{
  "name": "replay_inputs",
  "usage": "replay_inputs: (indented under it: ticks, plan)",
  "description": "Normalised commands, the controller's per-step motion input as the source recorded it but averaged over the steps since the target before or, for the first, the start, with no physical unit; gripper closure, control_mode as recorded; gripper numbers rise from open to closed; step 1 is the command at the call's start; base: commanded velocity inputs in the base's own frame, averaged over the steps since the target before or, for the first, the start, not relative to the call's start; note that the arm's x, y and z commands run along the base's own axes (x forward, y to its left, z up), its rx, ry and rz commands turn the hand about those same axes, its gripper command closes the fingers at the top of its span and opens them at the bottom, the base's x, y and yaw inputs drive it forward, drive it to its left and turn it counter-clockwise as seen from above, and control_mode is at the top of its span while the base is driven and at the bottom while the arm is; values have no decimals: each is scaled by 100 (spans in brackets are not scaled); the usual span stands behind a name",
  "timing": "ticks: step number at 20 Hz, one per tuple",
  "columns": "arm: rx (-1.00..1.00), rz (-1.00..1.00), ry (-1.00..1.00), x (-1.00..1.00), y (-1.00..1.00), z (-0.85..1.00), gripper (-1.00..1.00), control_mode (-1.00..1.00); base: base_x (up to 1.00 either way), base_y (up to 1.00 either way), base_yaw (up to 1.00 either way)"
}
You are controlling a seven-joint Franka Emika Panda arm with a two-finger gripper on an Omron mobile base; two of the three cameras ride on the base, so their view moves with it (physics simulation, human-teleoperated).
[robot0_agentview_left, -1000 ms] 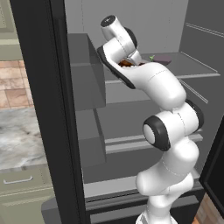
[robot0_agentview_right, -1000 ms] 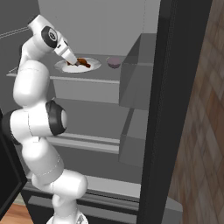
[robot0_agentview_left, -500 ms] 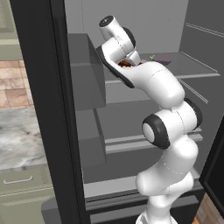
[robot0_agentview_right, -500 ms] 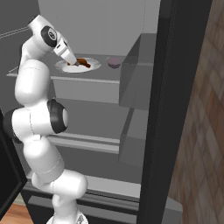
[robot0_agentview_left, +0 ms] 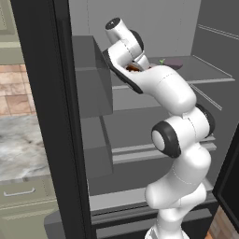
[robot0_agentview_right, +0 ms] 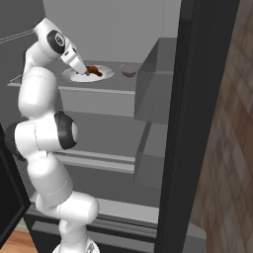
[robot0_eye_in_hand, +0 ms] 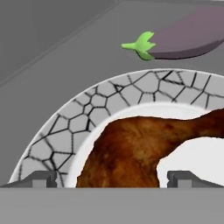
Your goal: Retrieve the chicken drumstick from the fridge and place it on the saucepan with marinade on the stove.
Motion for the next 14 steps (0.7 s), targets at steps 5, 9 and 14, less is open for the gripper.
replay_inputs:
  ticks: [5,9,14]
  plan:
    - [0,0,4,2,0,-6,-100,-100,0,0,0]
    - [0,0,5,0,0,-17,-100,-100,0,0,0]
    - [0,0,3,0,0,-14,-100,-100,0,0,0]
